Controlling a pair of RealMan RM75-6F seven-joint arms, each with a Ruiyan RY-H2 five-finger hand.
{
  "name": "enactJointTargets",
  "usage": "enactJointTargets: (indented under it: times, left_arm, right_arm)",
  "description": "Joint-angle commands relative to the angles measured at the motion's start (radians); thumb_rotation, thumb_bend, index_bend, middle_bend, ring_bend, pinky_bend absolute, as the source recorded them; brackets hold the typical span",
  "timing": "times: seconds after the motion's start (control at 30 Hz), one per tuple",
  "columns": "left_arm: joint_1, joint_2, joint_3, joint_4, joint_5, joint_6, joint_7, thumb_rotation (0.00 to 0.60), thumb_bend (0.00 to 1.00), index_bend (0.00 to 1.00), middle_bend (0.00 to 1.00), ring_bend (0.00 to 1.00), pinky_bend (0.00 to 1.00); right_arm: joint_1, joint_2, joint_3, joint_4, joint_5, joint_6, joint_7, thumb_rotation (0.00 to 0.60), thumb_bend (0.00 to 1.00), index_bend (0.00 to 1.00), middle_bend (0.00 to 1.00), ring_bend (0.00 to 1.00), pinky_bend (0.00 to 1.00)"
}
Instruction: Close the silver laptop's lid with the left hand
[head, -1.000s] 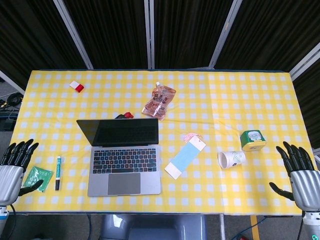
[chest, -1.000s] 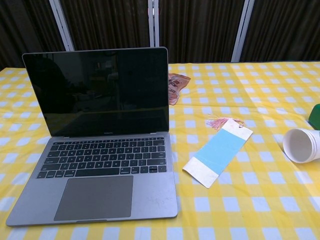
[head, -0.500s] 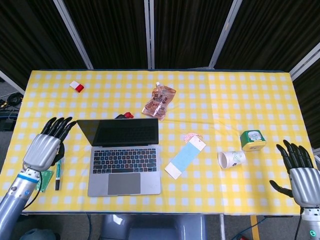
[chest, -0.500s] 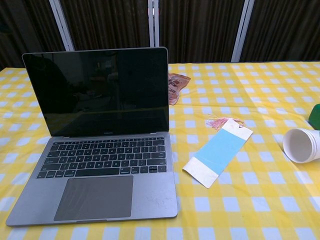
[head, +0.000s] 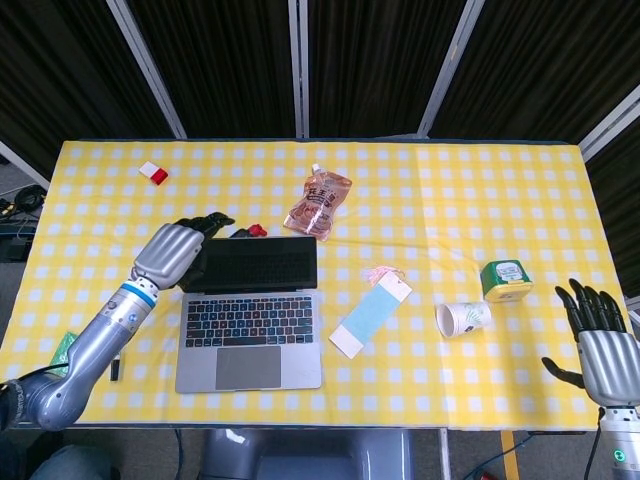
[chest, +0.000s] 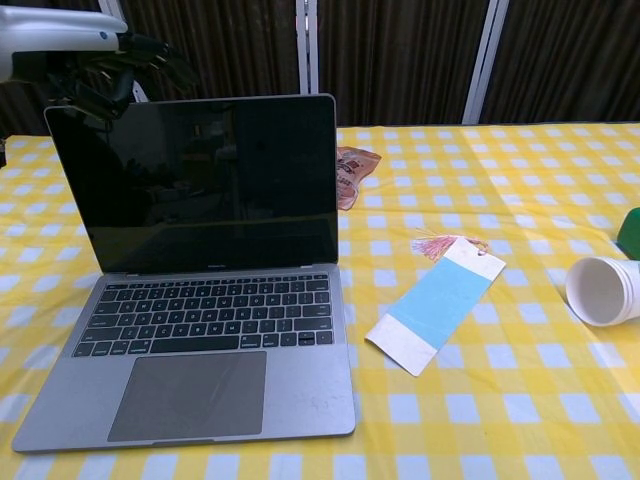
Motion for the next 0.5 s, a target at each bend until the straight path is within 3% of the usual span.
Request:
enactJointTargets:
  times: [0.03,0.27,0.5]
  left_arm:
    - [-0.03,0.006,0.003,0.016,-0.036,-0.04,-0.038,0.6,1.0,0.21,0.19,0.28,0.33]
    - [-0.035,0.053,0.023,-0.014,-0.011,-0.055,-0.104,0.6,1.0,0.21,0.19,0.28,0.33]
    - [0.004,0.1,0.061,-0.086,0.103,-0.015,-0.16,0.6,1.0,0.21,0.19,0.28,0.33]
  right_arm:
    - [-0.001,-0.001,0.001,0.001,0.005,0.001,0.002,0.6,0.0,0.0,0.0,0.0,0.0]
    - [-0.005,-0.004,0.004,0.003,0.011,0.007,-0.002,0.6,0.0,0.0,0.0,0.0,0.0]
    - [-0.004,-0.007,0.005,0.001,0.011,0.011,-0.014,0.6,0.0,0.0,0.0,0.0,0.0]
